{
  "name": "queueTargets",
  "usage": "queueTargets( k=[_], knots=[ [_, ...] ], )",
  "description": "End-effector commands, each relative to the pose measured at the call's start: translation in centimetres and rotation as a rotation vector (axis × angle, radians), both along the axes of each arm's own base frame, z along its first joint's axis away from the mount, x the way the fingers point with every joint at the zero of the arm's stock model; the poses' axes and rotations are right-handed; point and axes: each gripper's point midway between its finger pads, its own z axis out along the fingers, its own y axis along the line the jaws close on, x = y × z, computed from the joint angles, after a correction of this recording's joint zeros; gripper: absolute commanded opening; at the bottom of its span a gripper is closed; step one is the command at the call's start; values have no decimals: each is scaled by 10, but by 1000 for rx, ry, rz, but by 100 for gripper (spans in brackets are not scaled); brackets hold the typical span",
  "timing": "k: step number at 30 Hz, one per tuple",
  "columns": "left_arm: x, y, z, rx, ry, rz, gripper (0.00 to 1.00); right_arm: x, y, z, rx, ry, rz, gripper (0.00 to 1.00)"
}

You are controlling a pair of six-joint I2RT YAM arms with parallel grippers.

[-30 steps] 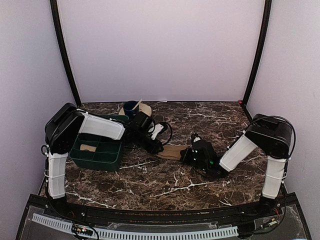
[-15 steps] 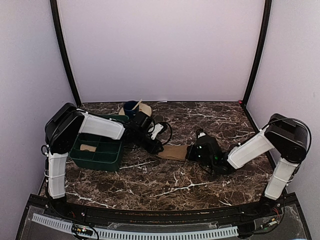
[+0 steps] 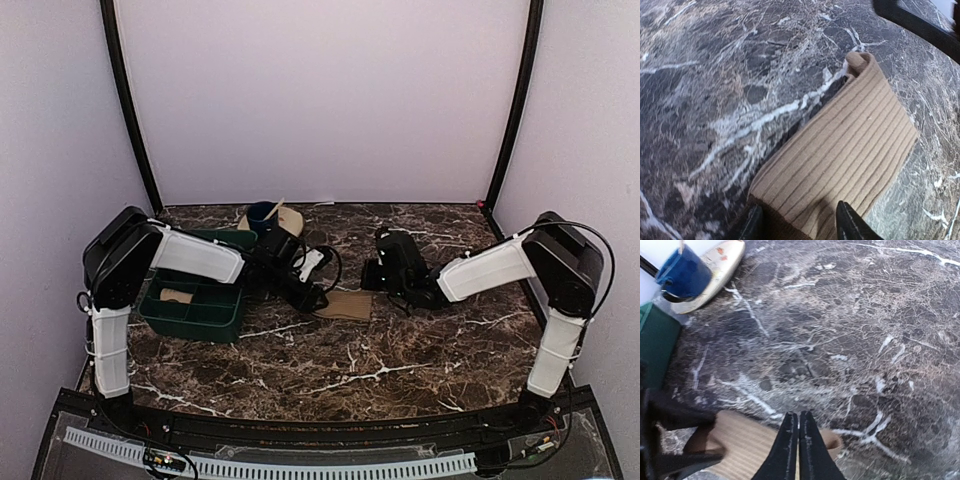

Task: Roll the socks
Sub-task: Smooth out the sock at the center of the board, then rotate the sock at the center of the board.

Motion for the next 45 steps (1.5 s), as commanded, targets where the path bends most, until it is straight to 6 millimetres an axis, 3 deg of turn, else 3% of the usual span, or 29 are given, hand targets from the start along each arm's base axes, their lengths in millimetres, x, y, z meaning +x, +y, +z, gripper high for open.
queueTargets(
  k=[1, 13, 25, 38, 45],
  knots=[
    [-5, 10, 29, -34, -18, 40, 54, 12, 6, -20, -79, 86, 61, 7],
    [-29, 10, 53, -82, -41, 75, 56, 14, 13, -47, -119, 195, 116, 10],
    [-66, 25, 18, -26, 20, 134, 46, 2, 9, -62, -133, 252, 142, 10],
    [-61, 29, -11, 59, 47, 162, 42, -34, -1, -68, -101, 316, 157, 10],
    [-55, 26, -15, 76, 37, 166, 41, -58, 5, -61, -95, 320, 172, 10]
  ],
)
